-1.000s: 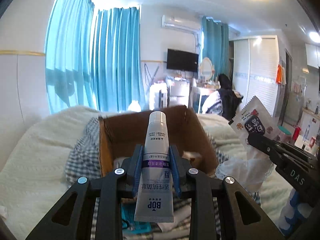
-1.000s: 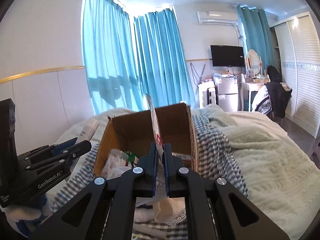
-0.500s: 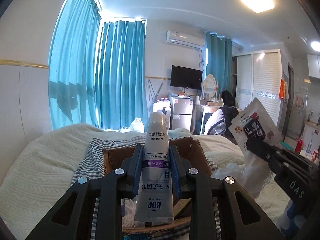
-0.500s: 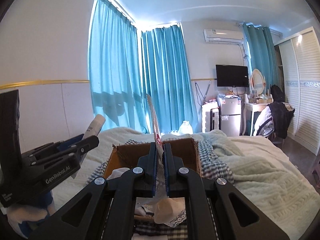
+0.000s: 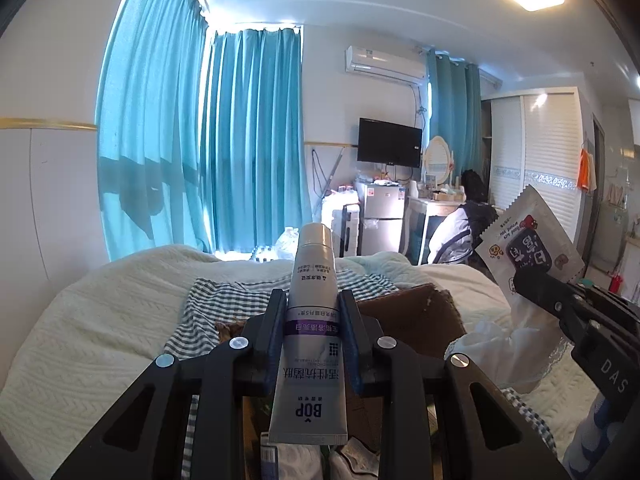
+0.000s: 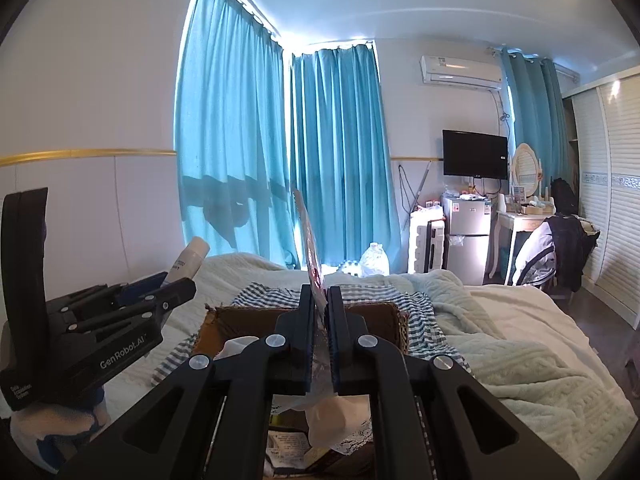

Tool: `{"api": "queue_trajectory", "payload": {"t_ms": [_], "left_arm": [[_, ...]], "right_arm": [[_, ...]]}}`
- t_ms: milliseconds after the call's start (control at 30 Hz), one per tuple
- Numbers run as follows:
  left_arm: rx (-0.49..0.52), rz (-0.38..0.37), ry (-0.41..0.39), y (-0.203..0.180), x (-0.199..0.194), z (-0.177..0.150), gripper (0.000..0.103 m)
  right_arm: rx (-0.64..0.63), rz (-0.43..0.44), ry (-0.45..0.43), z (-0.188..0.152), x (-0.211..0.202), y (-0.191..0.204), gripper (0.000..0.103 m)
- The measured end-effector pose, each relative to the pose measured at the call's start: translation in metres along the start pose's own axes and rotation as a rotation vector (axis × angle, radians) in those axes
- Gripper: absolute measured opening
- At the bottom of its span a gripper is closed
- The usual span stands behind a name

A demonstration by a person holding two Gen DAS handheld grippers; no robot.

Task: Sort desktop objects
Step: 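Carry the BOP tube with the left tool while the right carries the sachet over the box, then release the tube and sachet into the box with both tools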

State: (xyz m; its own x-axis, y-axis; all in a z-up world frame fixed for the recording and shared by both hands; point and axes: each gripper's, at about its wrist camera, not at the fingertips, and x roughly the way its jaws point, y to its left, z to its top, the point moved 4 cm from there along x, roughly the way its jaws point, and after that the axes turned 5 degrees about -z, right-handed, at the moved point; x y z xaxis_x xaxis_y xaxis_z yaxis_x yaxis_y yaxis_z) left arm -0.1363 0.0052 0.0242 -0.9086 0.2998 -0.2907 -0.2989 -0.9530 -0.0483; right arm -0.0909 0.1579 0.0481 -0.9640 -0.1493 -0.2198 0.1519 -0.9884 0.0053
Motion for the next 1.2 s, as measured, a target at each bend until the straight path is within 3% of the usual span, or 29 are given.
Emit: {"api": "queue_trajectory", "payload": {"t_ms": [200,467,600,633,700,733,800,833,867,1200], "left_arm": [[-0.006,0.003,0.063,0.010,0.035,-0.018,0.027],[-0.025,-0.006,0.178,0.018,0.076,-0.050,0.027],[-0.008,0.008,0.220,0.018,0.090,-0.065,0.032],[-0.007,0.016,0.222,0.019,0.090,-0.066,0.041],[-0.024,0.018,0.222,0.022,0.090,-0.069,0.057],[-0.032,0.018,0.219,0.023,0.090,-0.067,0.061],[-0.037,0.024,0.211,0.024,0.087,-0.064,0.061],[-0.036,0.026,0.210,0.023,0.086,-0.063,0.061],[-0.039,0.029,0.207,0.024,0.084,-0.061,0.062],[-0.064,0.033,0.145,0.022,0.049,-0.041,0.084]], "right_arm": [[-0.025,0.006,0.042,-0.016,0.035,-0.004,0.006],[-0.017,-0.004,0.172,-0.057,0.081,-0.021,0.006],[0.002,0.000,0.229,-0.072,0.099,-0.030,0.006],[0.011,0.001,0.240,-0.076,0.102,-0.032,0.007],[0.014,-0.012,0.256,-0.083,0.108,-0.034,0.012],[0.009,-0.016,0.258,-0.084,0.109,-0.035,0.014],[-0.008,-0.038,0.257,-0.085,0.108,-0.034,0.026],[-0.009,-0.044,0.247,-0.083,0.108,-0.032,0.040],[-0.008,-0.047,0.235,-0.079,0.105,-0.030,0.048],[0.029,-0.064,0.155,-0.059,0.067,-0.035,0.063]]}}
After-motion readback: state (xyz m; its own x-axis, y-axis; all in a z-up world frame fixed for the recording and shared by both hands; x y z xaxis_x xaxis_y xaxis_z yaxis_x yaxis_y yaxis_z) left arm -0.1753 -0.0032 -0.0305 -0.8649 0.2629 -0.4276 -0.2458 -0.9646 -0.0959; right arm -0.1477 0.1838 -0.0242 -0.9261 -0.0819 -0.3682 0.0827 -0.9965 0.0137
